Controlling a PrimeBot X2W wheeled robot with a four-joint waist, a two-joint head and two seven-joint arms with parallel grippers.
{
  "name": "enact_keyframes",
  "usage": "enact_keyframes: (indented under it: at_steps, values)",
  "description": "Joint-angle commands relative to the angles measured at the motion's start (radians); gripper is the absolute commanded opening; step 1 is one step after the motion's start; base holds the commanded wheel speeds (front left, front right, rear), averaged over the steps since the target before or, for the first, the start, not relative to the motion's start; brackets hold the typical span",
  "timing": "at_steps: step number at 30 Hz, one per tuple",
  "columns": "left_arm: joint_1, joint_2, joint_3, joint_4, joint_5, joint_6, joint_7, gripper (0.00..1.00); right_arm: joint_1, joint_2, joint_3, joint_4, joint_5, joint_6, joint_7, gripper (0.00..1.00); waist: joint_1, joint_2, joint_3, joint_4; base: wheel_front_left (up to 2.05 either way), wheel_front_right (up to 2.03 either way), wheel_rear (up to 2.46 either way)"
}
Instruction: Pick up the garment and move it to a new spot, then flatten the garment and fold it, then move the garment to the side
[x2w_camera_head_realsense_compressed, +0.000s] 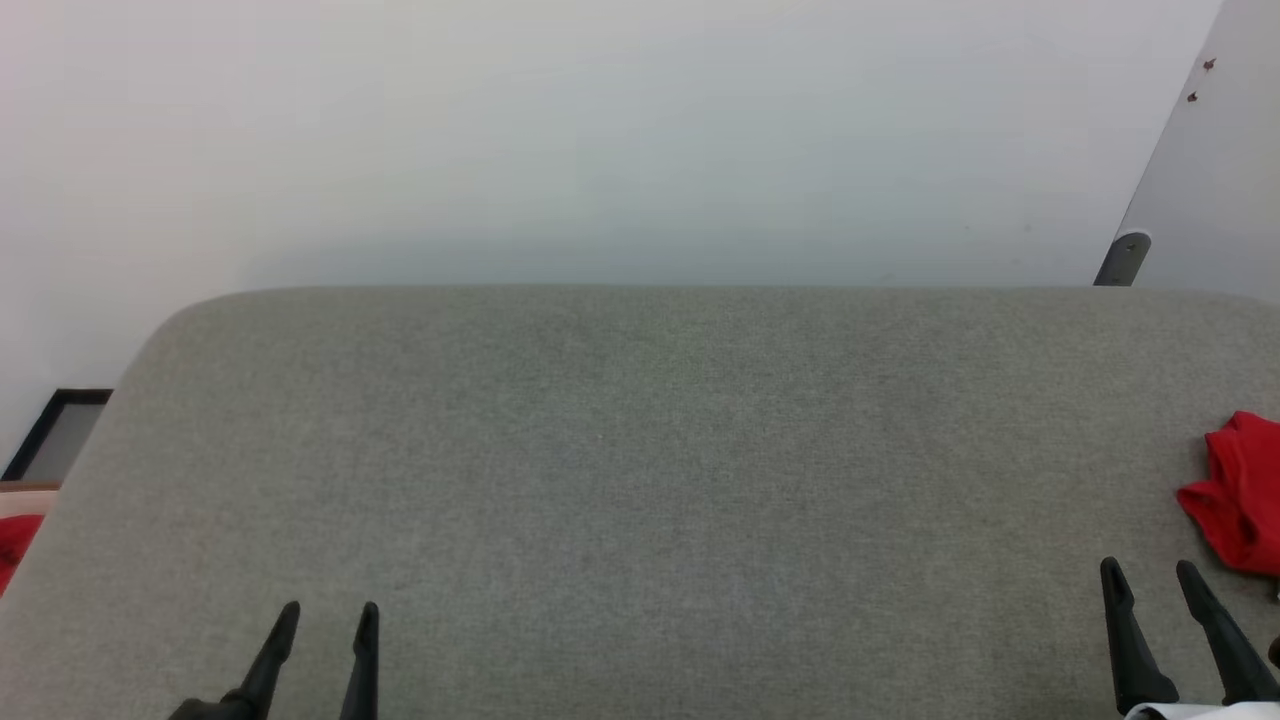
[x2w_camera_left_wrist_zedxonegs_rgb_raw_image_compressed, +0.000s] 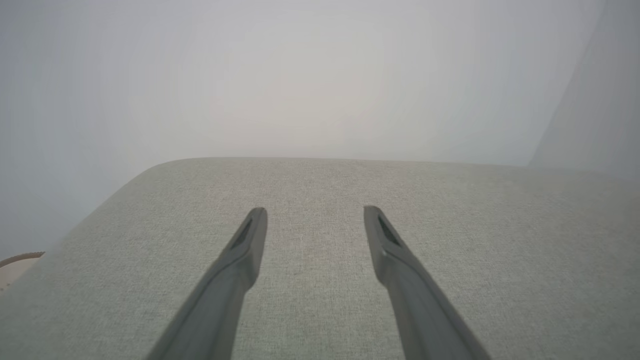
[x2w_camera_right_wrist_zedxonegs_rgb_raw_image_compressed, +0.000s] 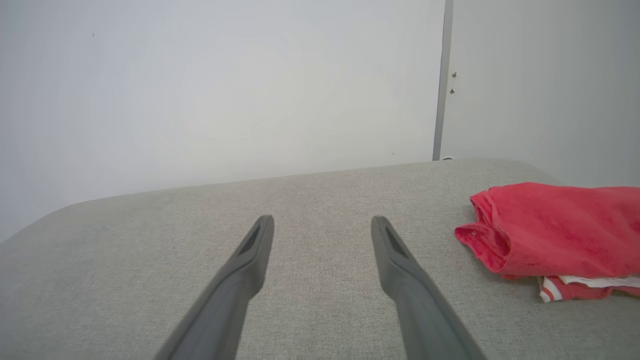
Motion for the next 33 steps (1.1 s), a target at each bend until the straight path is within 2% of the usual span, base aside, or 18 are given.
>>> enact_keyframes:
  at_steps: [1,14,30,31,33]
  values:
    - [0.007,-0.002,0.001,-0.002,0.006,-0.003,0.001,1.0,0.01,0.005,-0.007,-0.006,-0.003,-0.001,0.001,1.0,0.0,-0.0001,0.001,0.001,0.0,0.0,0.0]
    - [-0.016,-0.007,0.001,-0.005,0.008,-0.007,0.001,1.0,0.024,0.044,-0.008,-0.073,-0.021,-0.001,0.028,1.0,0.0,-0.0001,0.009,0.002,0.0,0.0,0.0]
    - [-0.026,-0.009,0.011,0.019,0.0,0.003,0.001,1.0,0.013,0.058,0.006,-0.066,-0.022,-0.001,0.021,1.0,0.0,-0.0001,0.012,0.006,0.0,0.0,0.0]
    - [-0.018,-0.012,0.01,0.021,0.001,0.001,0.0,0.0,0.018,0.055,0.005,-0.067,-0.019,0.0,0.025,0.0,0.0,-0.0001,0.012,0.006,0.0,0.0,0.0]
    - [-0.015,-0.018,0.008,0.034,-0.001,0.0,0.001,0.0,0.023,0.062,0.007,-0.053,-0.015,0.0,0.026,0.0,0.0,-0.0001,0.012,0.006,0.0,0.0,0.0]
